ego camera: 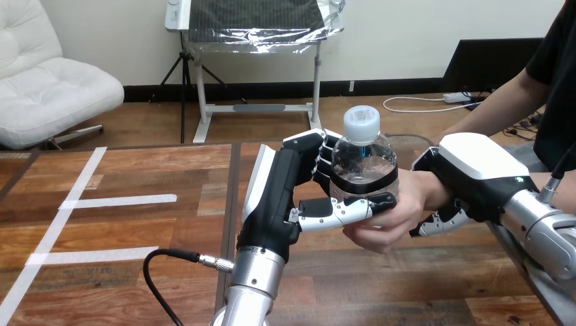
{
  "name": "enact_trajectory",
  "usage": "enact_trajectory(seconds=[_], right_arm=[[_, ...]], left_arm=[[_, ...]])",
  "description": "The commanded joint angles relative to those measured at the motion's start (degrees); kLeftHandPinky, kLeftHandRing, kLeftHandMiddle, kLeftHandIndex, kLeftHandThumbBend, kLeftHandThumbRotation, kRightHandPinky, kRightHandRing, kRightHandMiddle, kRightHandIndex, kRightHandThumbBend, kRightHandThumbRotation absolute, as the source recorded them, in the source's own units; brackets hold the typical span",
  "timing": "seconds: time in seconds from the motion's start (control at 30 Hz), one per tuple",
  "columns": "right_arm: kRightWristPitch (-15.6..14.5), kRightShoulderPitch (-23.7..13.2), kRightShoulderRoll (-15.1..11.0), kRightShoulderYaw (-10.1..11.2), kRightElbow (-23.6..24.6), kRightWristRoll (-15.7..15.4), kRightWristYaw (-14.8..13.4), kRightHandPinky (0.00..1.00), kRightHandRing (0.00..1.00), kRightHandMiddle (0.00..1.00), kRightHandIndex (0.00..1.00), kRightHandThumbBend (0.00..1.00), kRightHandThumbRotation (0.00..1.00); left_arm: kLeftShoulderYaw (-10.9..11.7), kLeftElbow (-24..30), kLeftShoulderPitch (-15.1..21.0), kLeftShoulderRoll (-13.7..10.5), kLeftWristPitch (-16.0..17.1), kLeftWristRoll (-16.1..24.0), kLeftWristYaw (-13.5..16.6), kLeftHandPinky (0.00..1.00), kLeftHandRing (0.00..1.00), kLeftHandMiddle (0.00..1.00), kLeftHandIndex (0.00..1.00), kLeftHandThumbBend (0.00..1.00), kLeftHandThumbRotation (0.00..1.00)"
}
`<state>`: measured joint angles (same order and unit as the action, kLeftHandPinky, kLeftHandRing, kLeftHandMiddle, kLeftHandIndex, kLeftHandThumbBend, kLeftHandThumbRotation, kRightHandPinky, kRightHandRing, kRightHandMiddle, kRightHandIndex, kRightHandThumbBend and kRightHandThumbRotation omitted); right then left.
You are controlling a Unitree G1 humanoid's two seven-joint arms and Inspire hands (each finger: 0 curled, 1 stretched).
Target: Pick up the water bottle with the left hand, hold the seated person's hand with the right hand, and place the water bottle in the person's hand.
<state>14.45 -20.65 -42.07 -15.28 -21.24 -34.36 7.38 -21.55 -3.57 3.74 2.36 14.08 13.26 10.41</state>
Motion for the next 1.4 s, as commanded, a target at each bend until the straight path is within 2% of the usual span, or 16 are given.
enact_trajectory(seconds=[0.0, 0.27, 0.5, 0.63, 0.7, 0.8, 0.93, 0.97, 1.07, 1.2, 1.23, 1.37], right_arm=[[-1.5, -1.3, -1.3, 3.0, -0.6, 0.1, -1.1, 0.15, 0.21, 0.28, 0.32, 0.75, 0.00], [-3.1, -1.3, -1.0, 2.9, -0.5, -0.4, -1.0, 0.15, 0.21, 0.29, 0.33, 0.75, 0.00], [-1.7, -1.5, -1.5, 2.3, -1.4, -1.6, -2.7, 0.19, 0.26, 0.36, 0.38, 0.78, 0.00], [-1.6, -1.6, -1.7, 2.0, -1.8, -2.8, -3.7, 0.28, 0.36, 0.44, 0.45, 0.82, 0.00], [-1.5, -1.5, -1.7, 1.9, -2.0, -3.3, -4.3, 0.35, 0.44, 0.52, 0.49, 0.85, 0.00], [-1.3, -1.5, -2.0, 1.6, -2.3, -4.7, -5.3, 0.42, 0.52, 0.59, 0.54, 0.88, 0.00], [-1.2, -1.4, -2.2, 1.5, -2.1, -5.6, -5.5, 0.54, 0.65, 0.69, 0.62, 0.91, 0.00], [-1.1, -1.3, -2.3, 1.5, -2.1, -5.8, -5.7, 0.58, 0.70, 0.72, 0.66, 0.92, 0.00], [-1.0, -1.1, -2.4, 1.7, -1.7, -6.0, -5.7, 0.62, 0.74, 0.75, 0.70, 0.93, 0.00], [-1.9, -0.9, -2.5, 1.9, -0.8, -6.2, -4.7, 0.66, 0.77, 0.79, 0.75, 0.93, 0.00], [-2.0, -0.8, -2.5, 1.9, -0.6, -6.3, -4.7, 0.67, 0.79, 0.81, 0.77, 0.93, 0.00], [-2.0, -0.7, -2.6, 2.0, -0.2, -6.4, -4.5, 0.69, 0.80, 0.84, 0.80, 0.93, 0.00]], left_arm=[[-1.3, 1.1, 4.5, 6.1, 1.2, -0.8, 0.1, 0.33, 0.38, 0.42, 0.45, 0.66, 0.00], [-1.2, 0.7, 4.6, 5.9, 1.7, -0.5, 0.2, 0.33, 0.38, 0.42, 0.45, 0.66, 0.00], [-1.2, 0.6, 4.7, 5.8, 1.8, -0.6, 0.2, 0.33, 0.38, 0.43, 0.45, 0.65, 0.00], [-1.2, 0.5, 4.7, 5.7, 1.8, -0.7, 0.1, 0.33, 0.38, 0.43, 0.46, 0.65, 0.00], [-1.2, 0.5, 4.8, 5.6, 1.7, -0.6, 0.0, 0.34, 0.39, 0.44, 0.46, 0.65, 0.00], [-1.6, 1.5, 4.7, 4.9, -0.4, -0.2, -1.1, 0.35, 0.41, 0.46, 0.49, 0.66, 0.00], [-2.2, 2.8, 4.8, 4.0, -2.9, 0.8, -2.5, 0.42, 0.52, 0.57, 0.59, 0.70, 0.06], [-2.4, 3.2, 4.8, 3.7, -3.7, 1.2, -2.9, 0.50, 0.59, 0.64, 0.67, 0.74, 0.13], [-3.1, 4.7, 5.1, 2.5, -6.6, 3.9, -4.0, 0.59, 0.69, 0.73, 0.77, 0.79, 0.22], [-3.7, 5.9, 5.2, 1.5, -8.6, 6.5, -5.2, 0.75, 0.83, 0.86, 0.89, 0.87, 0.37], [-3.8, 6.1, 5.3, 1.3, -8.9, 7.1, -5.4, 0.84, 0.89, 0.91, 0.93, 0.91, 0.44], [-3.7, 6.5, 5.1, 1.5, -9.5, 8.0, -6.1, 0.93, 0.96, 0.96, 0.97, 0.96, 0.52]])
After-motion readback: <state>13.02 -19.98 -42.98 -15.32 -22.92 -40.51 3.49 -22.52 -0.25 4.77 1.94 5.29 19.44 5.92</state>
